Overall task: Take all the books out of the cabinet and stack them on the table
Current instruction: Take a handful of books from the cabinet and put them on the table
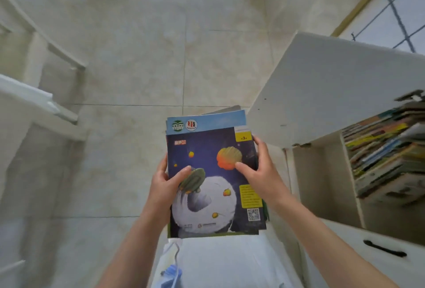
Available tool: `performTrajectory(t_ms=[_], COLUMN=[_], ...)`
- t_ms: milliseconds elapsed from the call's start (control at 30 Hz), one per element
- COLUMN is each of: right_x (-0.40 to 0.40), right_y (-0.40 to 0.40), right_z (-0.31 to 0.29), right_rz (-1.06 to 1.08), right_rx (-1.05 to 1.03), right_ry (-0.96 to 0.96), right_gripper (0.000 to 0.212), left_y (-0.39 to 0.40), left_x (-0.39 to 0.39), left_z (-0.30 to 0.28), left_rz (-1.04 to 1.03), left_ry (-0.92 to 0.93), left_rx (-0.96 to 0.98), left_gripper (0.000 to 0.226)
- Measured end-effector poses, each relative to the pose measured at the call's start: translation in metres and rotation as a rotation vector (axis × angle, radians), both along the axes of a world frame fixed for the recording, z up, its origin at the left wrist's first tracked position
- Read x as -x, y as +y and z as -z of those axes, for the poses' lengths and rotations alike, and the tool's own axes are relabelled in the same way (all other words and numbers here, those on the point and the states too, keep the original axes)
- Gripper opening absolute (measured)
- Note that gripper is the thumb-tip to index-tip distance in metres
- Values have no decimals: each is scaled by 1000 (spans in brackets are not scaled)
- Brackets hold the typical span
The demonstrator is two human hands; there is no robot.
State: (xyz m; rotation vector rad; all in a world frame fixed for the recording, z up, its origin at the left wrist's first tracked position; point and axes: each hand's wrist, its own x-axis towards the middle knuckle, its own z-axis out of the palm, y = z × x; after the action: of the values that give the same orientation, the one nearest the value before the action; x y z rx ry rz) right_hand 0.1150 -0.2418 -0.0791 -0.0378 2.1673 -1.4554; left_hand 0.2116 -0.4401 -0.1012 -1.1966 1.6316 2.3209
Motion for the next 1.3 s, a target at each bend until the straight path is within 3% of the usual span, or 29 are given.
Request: performTrajectory(t_ms=[467, 1000, 1300], right_x=[-95, -152, -227], right_y=[-275, -606, -747], right_z=[-26, -63, -65], right_rz=[-511, -1157, -1376], right_rx=[140, 172, 158], right_ry=[-63, -5, 44], right_gripper=[65, 54, 69], left_y=[-190, -391, -487], left_x=[-182, -262, -340], left_z=[-44, -77, -71], left_rz=[-600, -1247, -1441], left_ry=[8, -33, -80], left_rx=[110, 253, 320], left_gripper=[44, 36, 38])
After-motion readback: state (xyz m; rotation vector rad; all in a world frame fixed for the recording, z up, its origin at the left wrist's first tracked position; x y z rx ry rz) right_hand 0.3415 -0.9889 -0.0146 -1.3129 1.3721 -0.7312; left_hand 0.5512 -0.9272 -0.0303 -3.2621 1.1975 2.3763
